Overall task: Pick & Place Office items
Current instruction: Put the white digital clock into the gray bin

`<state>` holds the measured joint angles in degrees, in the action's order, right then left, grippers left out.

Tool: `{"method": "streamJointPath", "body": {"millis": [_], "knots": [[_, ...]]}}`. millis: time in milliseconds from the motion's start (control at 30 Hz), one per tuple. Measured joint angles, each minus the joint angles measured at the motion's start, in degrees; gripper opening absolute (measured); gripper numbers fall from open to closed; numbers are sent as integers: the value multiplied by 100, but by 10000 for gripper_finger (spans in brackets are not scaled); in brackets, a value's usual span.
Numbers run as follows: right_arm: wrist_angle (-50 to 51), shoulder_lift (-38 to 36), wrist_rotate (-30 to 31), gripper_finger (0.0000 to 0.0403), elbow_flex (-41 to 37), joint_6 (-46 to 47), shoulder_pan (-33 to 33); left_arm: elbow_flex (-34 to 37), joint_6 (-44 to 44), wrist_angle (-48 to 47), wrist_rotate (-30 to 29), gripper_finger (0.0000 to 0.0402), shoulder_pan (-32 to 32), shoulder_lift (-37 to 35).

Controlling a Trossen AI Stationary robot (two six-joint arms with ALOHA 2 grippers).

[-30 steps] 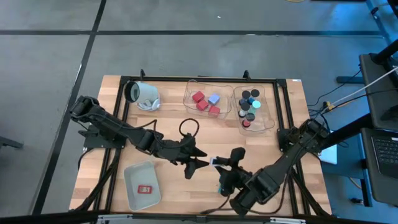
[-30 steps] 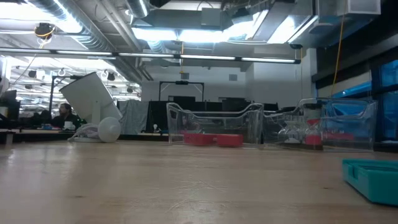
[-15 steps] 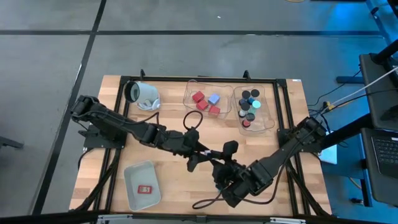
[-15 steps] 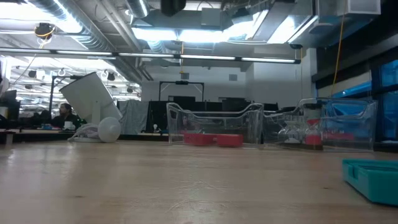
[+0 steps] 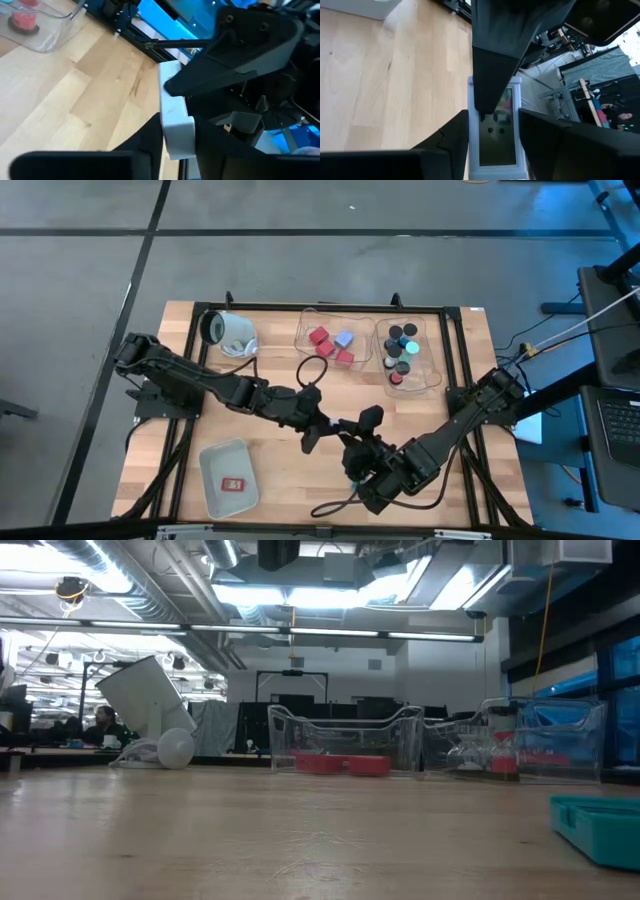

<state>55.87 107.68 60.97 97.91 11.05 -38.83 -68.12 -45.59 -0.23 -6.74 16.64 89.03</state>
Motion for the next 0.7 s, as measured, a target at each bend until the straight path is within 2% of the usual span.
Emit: {"method": "streamJointPath", "body": {"millis": [100,300,433,533,700], "knots": [[16,0,33,149,0,-39,0,0,-44,-7,32,70,-17,0],[-5,0,26,151,0,-251,-57,0,56,-2,129,71,-72,0],[-23,-1,-128,159,0,-55,-92,1,63,-2,137,69,-68,4],[-133,-20,-629,190,4,327,-83,11,158,-86,138,68,-60,22],[-95,-47,-1138,267,24,912,-108,13,241,-138,131,67,-59,22]]}}
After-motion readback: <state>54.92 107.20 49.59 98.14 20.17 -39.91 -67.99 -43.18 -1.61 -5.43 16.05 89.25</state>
